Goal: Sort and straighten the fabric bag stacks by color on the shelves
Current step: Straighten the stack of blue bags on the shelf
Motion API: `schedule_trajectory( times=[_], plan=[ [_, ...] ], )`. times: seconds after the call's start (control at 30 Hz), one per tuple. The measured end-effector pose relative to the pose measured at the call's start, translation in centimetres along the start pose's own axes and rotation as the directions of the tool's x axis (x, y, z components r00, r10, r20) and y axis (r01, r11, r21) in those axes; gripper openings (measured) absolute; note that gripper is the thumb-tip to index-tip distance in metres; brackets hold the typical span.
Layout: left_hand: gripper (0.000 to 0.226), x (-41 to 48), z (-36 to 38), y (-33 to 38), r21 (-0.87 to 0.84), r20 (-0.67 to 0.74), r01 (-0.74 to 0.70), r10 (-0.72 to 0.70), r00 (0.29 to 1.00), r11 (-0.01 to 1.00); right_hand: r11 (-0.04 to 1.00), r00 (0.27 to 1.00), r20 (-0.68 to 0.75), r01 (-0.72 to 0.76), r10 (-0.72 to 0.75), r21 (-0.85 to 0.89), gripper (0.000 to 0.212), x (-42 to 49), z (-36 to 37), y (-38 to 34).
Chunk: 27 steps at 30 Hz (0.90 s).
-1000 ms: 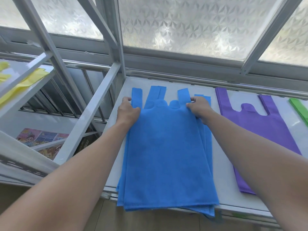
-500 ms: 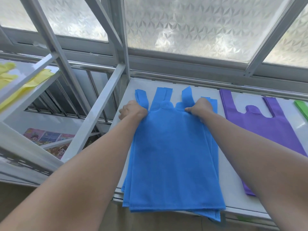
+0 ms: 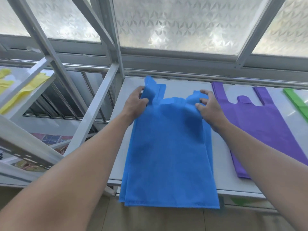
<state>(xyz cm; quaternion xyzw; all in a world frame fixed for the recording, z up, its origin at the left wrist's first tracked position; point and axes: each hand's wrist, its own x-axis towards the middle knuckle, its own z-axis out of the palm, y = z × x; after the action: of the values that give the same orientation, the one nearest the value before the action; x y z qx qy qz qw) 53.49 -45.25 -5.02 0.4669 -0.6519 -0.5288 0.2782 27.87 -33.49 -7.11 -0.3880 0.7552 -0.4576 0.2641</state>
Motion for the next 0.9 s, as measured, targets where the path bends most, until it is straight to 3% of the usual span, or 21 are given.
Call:
schedule_trajectory(
  times=[0.1,0.2,0.33,0.5,0.57,0.7,0.9],
  plan=[
    [0.073,0.6,0.3,0.9,-0.127,0.06,-0.035,0.043,0.997,0.991,0.998,0.997,-0.067,0.028,-0.024,0.048,0.055,-0.2,-1.5,-0.2],
    [0.078,2.2,0.9,1.0,-0.13,0.073,0.007,0.002,0.997,0.992,0.993,0.993,-0.12,0.032,-0.018,0.116,0.055,0.7,-2.0,0.1],
    [0.068,3.7,2.3,-1.8,0.211,-0.055,0.121,-0.112,0.992,0.97,0.992,0.991,-0.06,-0.119,0.116,-0.041,0.062,1.4,-1.4,1.9],
    [0.06,3.2,4.4,-3.5,0.447,-0.237,0.121,-0.013,0.971,0.886,0.936,0.994,-0.061,-0.103,0.088,-0.336,0.068,1.2,-0.3,2.6],
    [0.055,3.4,5.0,-3.2,0.491,-0.269,0.177,-0.044,0.962,0.853,0.884,0.989,-0.108,-0.141,0.103,-0.447,0.069,1.2,0.2,2.6],
    [0.032,4.7,4.7,-1.8,0.413,-0.288,0.377,-0.274,0.918,0.829,0.834,0.969,-0.136,-0.245,0.204,-0.495,0.049,1.9,0.2,1.9],
    [0.024,5.4,4.6,-1.0,0.448,-0.224,0.403,-0.337,0.915,0.798,0.855,0.94,-0.071,-0.333,0.333,-0.397,0.021,2.8,0.6,-0.4]
  ],
)
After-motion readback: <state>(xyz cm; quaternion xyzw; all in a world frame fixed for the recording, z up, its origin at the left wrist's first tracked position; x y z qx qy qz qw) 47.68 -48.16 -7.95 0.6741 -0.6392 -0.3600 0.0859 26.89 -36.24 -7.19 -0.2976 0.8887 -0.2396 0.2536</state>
